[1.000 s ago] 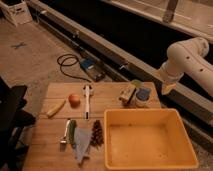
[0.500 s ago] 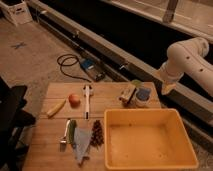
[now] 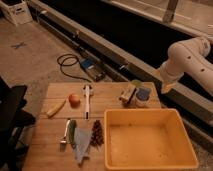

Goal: Wipe table surface with eraser

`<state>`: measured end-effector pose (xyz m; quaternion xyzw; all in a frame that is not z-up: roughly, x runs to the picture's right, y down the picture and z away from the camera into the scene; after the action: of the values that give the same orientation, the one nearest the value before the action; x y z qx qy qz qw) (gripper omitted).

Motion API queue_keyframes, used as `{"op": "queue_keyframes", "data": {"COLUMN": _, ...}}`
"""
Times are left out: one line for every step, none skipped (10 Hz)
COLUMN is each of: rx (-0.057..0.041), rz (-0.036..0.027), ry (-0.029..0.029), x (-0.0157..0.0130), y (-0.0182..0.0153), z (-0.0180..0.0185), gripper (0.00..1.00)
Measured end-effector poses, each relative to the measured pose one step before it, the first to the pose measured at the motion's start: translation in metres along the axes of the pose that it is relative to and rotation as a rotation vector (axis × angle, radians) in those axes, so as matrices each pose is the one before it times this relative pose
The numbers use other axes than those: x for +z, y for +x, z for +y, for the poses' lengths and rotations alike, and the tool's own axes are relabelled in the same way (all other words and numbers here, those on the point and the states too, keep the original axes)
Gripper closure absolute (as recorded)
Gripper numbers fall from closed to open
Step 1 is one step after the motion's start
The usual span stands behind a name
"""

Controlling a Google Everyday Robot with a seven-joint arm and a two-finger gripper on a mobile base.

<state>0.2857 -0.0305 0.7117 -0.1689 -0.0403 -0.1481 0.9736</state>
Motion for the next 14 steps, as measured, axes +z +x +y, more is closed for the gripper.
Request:
{"op": "queue_keyframes", "data": {"rx": -0.05399, "rz": -0.00905, "ry": 0.01519, "x": -0.00121, "y": -0.00985, "z": -0.00747, "gripper": 0.36}}
{"op": "queue_keyframes", "data": {"rx": -0.07258, "rz": -0.01024, "ry": 0.01512, "x": 0.00048, "y": -0.01604, "z": -0.01131, "gripper": 0.36}}
{"op": "queue_keyframes", "data": {"rx": -0.06846, "rz": -0.00800, "ry": 0.00329, "x": 0.00391, "y": -0.01680, "z": -0.01153, "gripper": 0.36}}
{"op": "queue_keyframes", "data": {"rx": -0.07068, "rz": -0.00765, "ry": -0.00176, "x": 0.00557, "y": -0.01646, "z": -0.01184, "gripper": 0.36}}
{"op": "queue_keyframes", "data": {"rx": -0.08148, "rz": -0.01764, "ry": -0.00851, "x": 0.01012, "y": -0.01943, "z": -0.01275, "gripper": 0.36}}
{"op": "queue_keyframes", "data": {"rx": -0.06530, "rz": -0.01809, "ry": -0.00863, "x": 0.00985, "y": -0.01463, "z": -0.01049, "gripper": 0.36}}
{"op": "queue_keyframes", "data": {"rx": -0.06097, "rz": -0.02401, "ry": -0.01161, "x": 0.01115, "y": -0.01266, "z": -0.00844, "gripper": 0.36}}
{"op": "queue_keyframes", "data": {"rx": -0.04413, "rz": -0.03169, "ry": -0.01269, "x": 0.01124, "y": -0.00887, "z": -0.00547, "gripper": 0.36}}
{"op": "queue_keyframes", "data": {"rx": -0.01981, "rz": -0.02320, "ry": -0.00717, "x": 0.00906, "y": -0.00646, "z": -0.00094, "gripper": 0.36}}
{"op": "queue_keyframes", "data": {"rx": 0.00197, "rz": 0.00022, "ry": 0.00089, "x": -0.00066, "y": 0.00072, "z": 0.00069, "gripper": 0.36}}
{"op": "queue_keyframes", "data": {"rx": 0.00193, "rz": 0.00002, "ry": -0.00041, "x": -0.00001, "y": 0.00049, "z": 0.00111, "gripper": 0.36}}
{"op": "queue_keyframes", "data": {"rx": -0.00153, "rz": -0.00077, "ry": 0.00045, "x": 0.00017, "y": -0.00067, "z": -0.00100, "gripper": 0.36}}
{"op": "queue_keyframes", "data": {"rx": -0.00115, "rz": -0.00140, "ry": 0.00059, "x": 0.00028, "y": -0.00064, "z": -0.00107, "gripper": 0.36}}
{"op": "queue_keyframes", "data": {"rx": 0.00092, "rz": -0.00217, "ry": -0.00031, "x": 0.00054, "y": 0.00016, "z": 0.00037, "gripper": 0.36}}
